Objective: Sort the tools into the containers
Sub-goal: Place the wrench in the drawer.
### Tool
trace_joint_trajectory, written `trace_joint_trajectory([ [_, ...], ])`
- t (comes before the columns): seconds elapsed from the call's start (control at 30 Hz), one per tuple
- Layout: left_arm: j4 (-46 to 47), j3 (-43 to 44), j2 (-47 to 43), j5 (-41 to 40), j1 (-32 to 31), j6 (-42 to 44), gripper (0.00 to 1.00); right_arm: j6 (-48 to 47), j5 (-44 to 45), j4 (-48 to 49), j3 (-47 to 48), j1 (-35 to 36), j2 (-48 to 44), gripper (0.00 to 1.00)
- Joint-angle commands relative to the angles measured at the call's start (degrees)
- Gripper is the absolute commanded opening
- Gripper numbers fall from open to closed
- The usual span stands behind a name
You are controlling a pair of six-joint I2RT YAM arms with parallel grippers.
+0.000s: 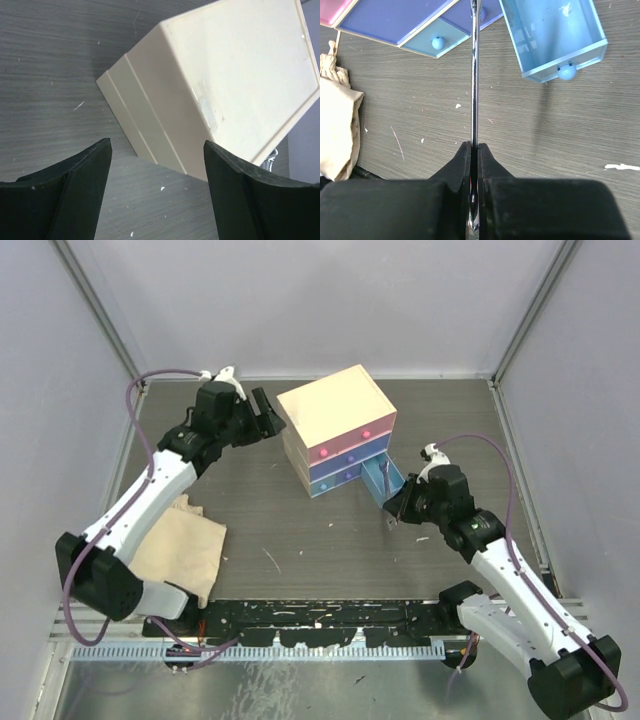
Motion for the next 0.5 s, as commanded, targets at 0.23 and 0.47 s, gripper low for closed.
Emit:
trace_joint_trajectory([
  [0.23,-6.77,17.71,15.13,2.59,2.89,7.01,0.77,-6.49,-14.41,-3.05,10.71,-11.22,8.69,0.0],
  [0.47,-4.84,17.66,17.62,3.95,3.15,7.39,0.77,-8.41,-20.63,-3.13,12.97,-16.02,14.86,0.0],
])
